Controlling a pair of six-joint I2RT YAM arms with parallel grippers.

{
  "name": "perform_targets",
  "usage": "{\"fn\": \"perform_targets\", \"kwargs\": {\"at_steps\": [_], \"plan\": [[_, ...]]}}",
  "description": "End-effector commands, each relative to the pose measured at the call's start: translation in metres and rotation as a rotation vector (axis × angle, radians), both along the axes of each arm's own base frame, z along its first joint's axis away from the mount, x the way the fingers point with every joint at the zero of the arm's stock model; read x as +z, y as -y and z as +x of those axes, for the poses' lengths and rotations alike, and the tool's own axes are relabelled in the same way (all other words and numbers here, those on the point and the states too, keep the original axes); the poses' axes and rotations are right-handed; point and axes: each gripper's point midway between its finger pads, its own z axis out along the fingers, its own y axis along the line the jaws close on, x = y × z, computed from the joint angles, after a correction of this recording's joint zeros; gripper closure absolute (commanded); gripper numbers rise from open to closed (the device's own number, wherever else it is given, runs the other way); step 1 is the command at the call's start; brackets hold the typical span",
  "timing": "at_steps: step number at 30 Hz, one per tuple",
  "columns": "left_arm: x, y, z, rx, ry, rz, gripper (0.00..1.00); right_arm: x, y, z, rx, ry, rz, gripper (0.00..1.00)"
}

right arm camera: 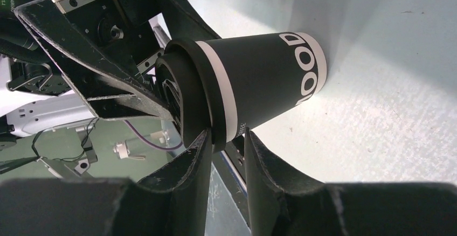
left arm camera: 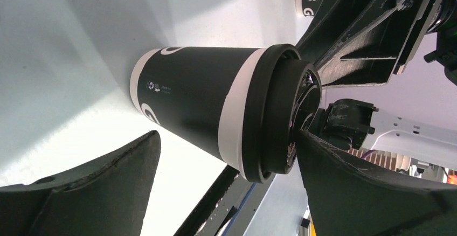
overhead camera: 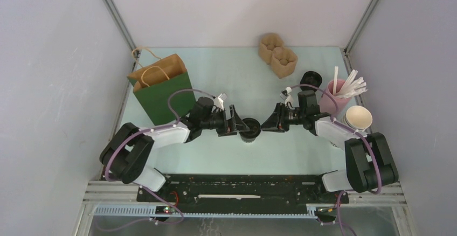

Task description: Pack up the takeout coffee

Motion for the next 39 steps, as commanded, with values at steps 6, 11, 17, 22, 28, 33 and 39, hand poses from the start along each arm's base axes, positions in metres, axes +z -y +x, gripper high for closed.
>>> {"fn": "perform_targets", "kwargs": {"at_steps": [6, 11, 17, 22, 28, 33, 39], "plan": [[0.033, -0.017, 0.016, 0.046, 0.071, 0.019, 0.00, 0.019, -0.002, 0.006, 0.021, 0.055, 0.028, 0.60], [0.037, -0.018, 0.017, 0.050, 0.077, 0.018, 0.00, 0.024, -0.003, 0.007, 0.021, 0.059, 0.026, 0.57], [0.051, -0.032, 0.020, 0.107, 0.091, -0.018, 0.11, 0.026, -0.002, 0.011, 0.012, 0.056, 0.025, 0.57], [0.053, -0.039, 0.026, 0.134, 0.092, -0.027, 0.27, 0.024, -0.004, 0.013, 0.017, 0.048, 0.031, 0.57], [0.036, -0.034, 0.030, 0.120, 0.054, -0.016, 0.38, 0.021, -0.003, 0.012, 0.017, 0.040, 0.026, 0.57], [0.025, -0.030, 0.031, 0.115, 0.035, -0.004, 0.37, 0.019, -0.003, 0.011, 0.020, 0.035, 0.020, 0.57], [0.024, -0.025, 0.030, 0.103, 0.034, -0.015, 0.31, 0.015, -0.002, 0.010, 0.023, 0.031, 0.008, 0.57]]}}
